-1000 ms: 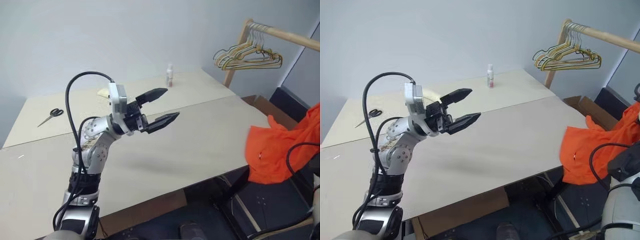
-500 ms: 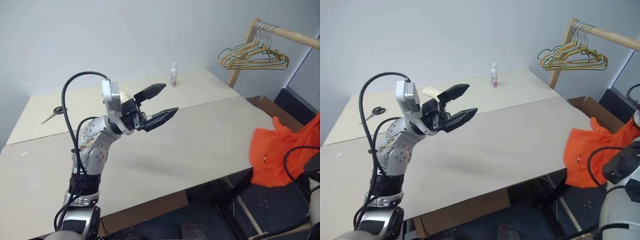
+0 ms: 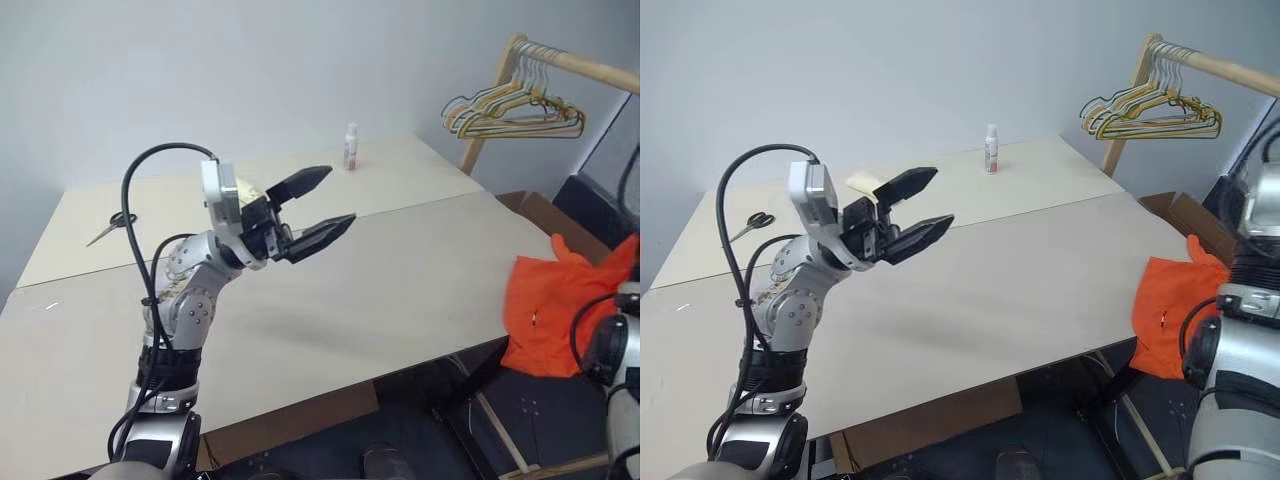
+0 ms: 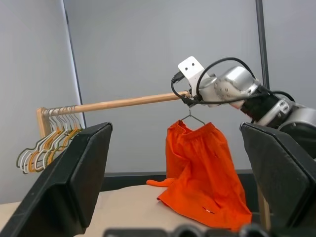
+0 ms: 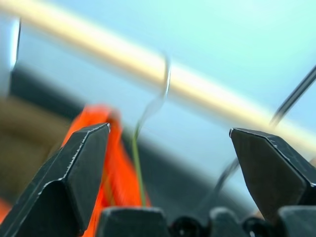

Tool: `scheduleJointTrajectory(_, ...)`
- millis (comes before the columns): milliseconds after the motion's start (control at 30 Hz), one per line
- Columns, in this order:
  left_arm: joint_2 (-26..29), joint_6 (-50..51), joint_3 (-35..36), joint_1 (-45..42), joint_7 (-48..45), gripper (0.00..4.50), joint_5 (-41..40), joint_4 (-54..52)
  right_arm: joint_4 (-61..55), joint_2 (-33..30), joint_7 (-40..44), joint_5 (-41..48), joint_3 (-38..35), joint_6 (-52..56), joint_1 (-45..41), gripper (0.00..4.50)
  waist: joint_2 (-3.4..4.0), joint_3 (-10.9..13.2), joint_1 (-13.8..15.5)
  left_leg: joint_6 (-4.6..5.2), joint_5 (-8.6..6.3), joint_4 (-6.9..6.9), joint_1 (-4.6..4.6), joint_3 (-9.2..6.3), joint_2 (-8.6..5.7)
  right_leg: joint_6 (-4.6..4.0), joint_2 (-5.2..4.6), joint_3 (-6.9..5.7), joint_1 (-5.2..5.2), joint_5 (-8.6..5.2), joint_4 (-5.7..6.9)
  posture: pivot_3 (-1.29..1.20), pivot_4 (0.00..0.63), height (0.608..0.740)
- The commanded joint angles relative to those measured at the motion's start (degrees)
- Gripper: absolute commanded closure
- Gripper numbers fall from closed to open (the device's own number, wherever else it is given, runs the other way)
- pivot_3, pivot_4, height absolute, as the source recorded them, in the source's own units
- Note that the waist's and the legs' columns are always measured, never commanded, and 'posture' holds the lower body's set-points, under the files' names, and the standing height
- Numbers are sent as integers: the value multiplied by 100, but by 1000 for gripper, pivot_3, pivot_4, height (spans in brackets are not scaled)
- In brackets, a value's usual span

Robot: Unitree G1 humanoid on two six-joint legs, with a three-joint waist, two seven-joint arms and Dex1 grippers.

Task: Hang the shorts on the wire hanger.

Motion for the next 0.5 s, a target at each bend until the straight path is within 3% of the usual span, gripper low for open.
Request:
scheduleJointTrajectory(33, 12, -125, 142, -9, 39, 0, -89, -203, -515, 11, 202, -405, 469, -787, 273, 35, 0, 0, 14, 0, 0, 0, 0, 1, -2, 1, -1, 2, -1, 1, 0, -100, 0, 740)
scheduleJointTrajectory(233, 404, 95, 202, 140, 297, 0, 193, -233, -1285, 214, 1159, -674, 1213, -1389, 840, 35, -1, 1, 27, -3, 2, -1, 1, -2, -1, 3, 2, 1, -3, 1, 2, -45, 0, 740)
scheduleJointTrajectory(500, 1166, 220, 428, 566, 511, 0, 491, -180, -1703, 599, 2856, -179, 1502, -2164, 1529, 35, -19, 11, 379, -17, 10, -6, 4, -10, -1, 0, 9, -8, -10, 3, 7, 76, 0, 740)
